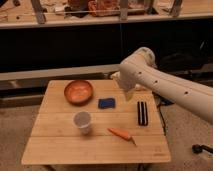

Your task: Pick up the ceramic bowl

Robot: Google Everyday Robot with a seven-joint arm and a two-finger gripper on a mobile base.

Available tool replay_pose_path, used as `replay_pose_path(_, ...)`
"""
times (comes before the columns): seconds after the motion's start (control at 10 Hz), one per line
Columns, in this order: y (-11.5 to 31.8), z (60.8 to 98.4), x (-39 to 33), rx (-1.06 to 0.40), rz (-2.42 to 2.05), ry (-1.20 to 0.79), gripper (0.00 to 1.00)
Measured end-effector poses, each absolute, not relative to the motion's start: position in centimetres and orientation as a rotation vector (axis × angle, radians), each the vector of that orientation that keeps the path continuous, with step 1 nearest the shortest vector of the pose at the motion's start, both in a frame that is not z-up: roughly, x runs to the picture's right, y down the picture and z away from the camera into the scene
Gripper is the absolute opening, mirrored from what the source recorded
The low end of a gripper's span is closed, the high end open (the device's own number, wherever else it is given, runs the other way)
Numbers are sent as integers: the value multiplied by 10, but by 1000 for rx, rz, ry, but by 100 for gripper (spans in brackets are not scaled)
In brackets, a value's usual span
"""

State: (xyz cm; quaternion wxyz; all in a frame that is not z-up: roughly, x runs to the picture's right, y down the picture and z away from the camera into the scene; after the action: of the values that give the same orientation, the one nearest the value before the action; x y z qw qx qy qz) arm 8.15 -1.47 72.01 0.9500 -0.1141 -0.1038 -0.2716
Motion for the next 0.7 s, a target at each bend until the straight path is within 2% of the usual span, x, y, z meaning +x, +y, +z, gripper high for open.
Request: replay_pose_path(0.7,-21,735,63,-177,-642,-292,80)
